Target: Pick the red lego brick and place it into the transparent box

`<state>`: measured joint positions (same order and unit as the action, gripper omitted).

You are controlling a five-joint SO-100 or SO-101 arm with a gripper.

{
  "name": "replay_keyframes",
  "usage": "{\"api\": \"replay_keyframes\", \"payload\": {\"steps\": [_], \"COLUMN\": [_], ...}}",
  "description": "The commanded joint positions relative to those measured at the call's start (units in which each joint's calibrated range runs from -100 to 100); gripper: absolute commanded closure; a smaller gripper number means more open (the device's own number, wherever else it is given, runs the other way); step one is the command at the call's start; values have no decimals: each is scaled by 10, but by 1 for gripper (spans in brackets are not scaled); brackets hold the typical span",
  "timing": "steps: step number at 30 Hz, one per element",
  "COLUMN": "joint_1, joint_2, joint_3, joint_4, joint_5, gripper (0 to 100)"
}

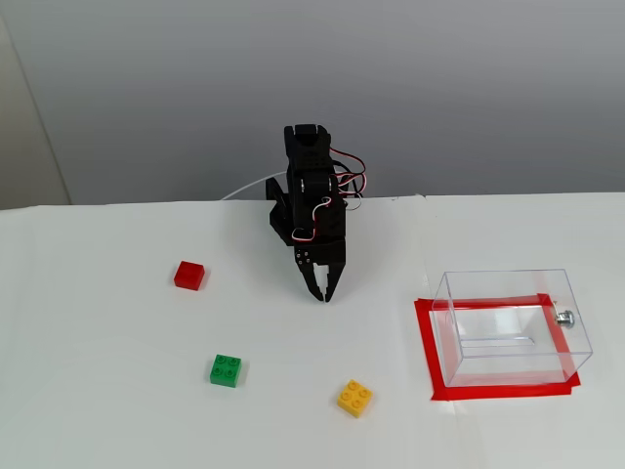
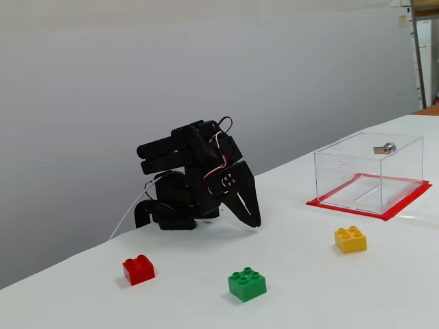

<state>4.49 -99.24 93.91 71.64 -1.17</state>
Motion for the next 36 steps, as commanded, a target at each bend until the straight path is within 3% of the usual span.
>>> {"api": "replay_keyframes", "payload": {"steps": [1, 36], "joint_1": [-2, -3], "joint_2": [-5, -5], "joint_3": [-10, -10], "joint_4": [2, -3], "joint_5": [3, 4], "gripper": [98, 98]}}
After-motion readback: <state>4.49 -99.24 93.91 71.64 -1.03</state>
